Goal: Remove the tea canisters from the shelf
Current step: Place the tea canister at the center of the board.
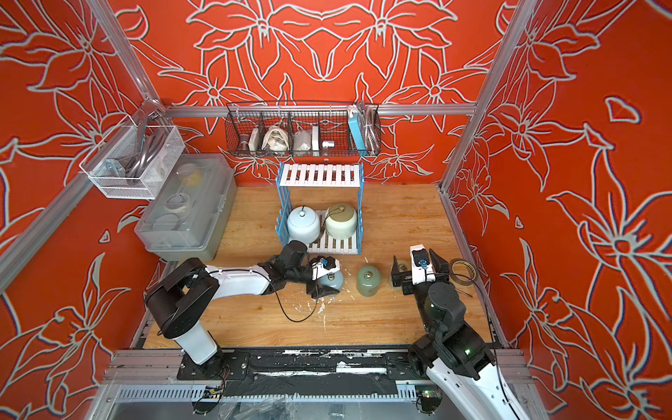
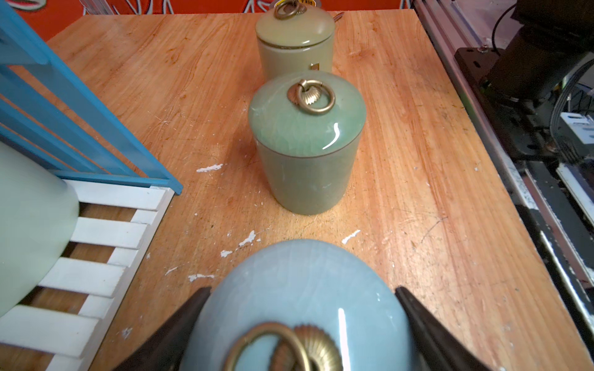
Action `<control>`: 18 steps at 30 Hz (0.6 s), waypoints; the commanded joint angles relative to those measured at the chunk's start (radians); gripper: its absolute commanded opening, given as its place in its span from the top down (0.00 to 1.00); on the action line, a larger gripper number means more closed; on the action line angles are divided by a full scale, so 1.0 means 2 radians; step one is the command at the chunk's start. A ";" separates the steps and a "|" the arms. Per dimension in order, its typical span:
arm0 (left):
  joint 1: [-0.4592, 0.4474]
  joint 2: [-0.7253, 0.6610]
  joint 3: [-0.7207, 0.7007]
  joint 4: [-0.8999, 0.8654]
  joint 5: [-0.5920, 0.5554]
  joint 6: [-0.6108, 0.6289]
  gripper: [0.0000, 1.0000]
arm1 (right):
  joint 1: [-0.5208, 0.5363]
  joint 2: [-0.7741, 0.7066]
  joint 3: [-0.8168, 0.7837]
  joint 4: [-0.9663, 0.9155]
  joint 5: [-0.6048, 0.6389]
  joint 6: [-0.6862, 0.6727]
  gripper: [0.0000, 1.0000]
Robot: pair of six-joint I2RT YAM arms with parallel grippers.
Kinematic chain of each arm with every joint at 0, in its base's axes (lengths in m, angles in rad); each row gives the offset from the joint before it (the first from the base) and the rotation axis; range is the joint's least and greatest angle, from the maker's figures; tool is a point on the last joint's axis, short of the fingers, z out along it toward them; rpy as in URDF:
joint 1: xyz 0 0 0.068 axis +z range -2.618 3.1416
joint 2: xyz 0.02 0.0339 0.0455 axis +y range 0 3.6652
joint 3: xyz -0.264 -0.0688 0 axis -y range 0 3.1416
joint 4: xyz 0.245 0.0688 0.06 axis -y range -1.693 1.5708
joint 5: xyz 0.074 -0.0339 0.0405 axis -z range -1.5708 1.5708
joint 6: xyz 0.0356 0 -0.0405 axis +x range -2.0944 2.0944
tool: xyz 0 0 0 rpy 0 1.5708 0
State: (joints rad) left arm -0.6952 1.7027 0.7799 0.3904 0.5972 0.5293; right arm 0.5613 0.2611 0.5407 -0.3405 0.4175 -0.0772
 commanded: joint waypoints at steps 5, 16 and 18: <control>-0.003 0.014 0.025 0.052 -0.001 0.011 0.93 | -0.002 -0.008 -0.006 0.013 -0.008 -0.002 0.00; -0.007 0.027 0.037 0.050 0.000 -0.001 0.30 | -0.004 -0.004 -0.005 0.011 -0.014 0.000 0.00; -0.009 0.023 0.034 0.051 0.000 0.001 0.19 | -0.005 -0.007 -0.007 0.014 -0.014 0.000 0.00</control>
State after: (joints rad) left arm -0.7021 1.7588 0.8303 0.4290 0.5797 0.5316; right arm 0.5602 0.2584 0.5407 -0.3344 0.4053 -0.0772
